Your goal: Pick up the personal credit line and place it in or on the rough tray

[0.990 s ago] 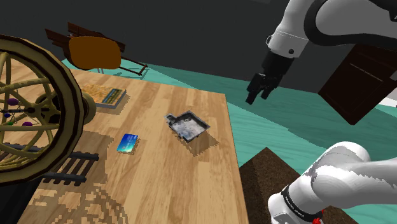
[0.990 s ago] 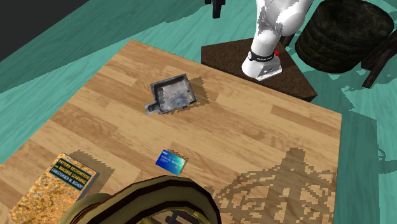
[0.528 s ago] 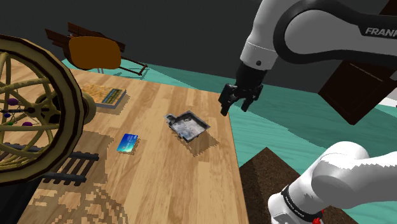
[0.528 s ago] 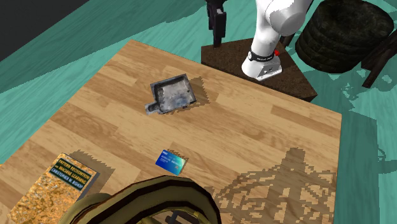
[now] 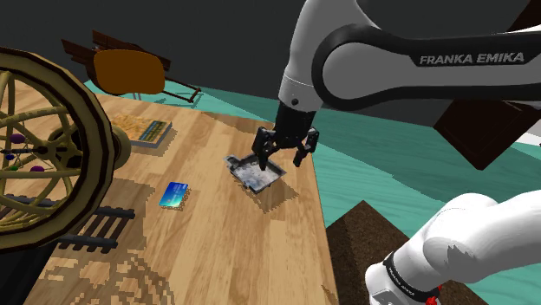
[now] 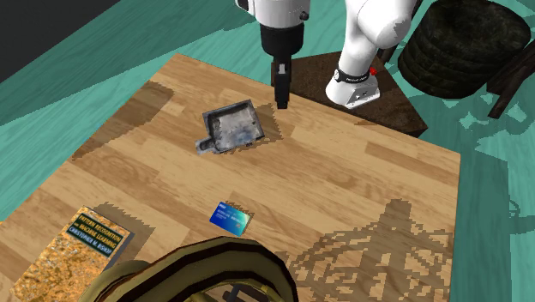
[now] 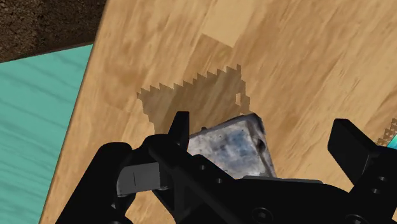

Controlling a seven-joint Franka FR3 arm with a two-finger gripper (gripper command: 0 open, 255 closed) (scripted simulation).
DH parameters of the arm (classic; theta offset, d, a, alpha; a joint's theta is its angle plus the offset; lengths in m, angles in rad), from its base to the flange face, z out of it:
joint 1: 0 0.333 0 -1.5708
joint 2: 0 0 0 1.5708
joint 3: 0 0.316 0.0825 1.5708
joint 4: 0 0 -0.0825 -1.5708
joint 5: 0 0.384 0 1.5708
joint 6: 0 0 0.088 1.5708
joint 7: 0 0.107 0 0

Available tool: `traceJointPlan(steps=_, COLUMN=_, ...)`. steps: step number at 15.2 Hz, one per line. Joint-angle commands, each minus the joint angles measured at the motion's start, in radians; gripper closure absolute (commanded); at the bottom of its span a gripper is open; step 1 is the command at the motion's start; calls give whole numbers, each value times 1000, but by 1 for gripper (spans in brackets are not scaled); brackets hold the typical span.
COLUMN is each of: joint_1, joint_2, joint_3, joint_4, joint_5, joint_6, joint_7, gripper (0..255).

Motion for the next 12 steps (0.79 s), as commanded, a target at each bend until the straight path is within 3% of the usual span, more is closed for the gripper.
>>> traceJointPlan(steps=1, joint_1=-9, joint_2=73, joint_3=56, joint_4=35, joint_5=-3, joint_6=43, joint_7=87, gripper=0)
traceJointPlan(steps=6, joint_1=-38, joint_2=282, joint_3=172, joint_4=155, joint_5=-76, joint_6=127, joint_7=301, gripper=0)
traceJointPlan(steps=12, joint_1=-14, joint_2=583, joint_3=246, joint_4=345, joint_5=-270, joint_6=187, joint_7=595, gripper=0)
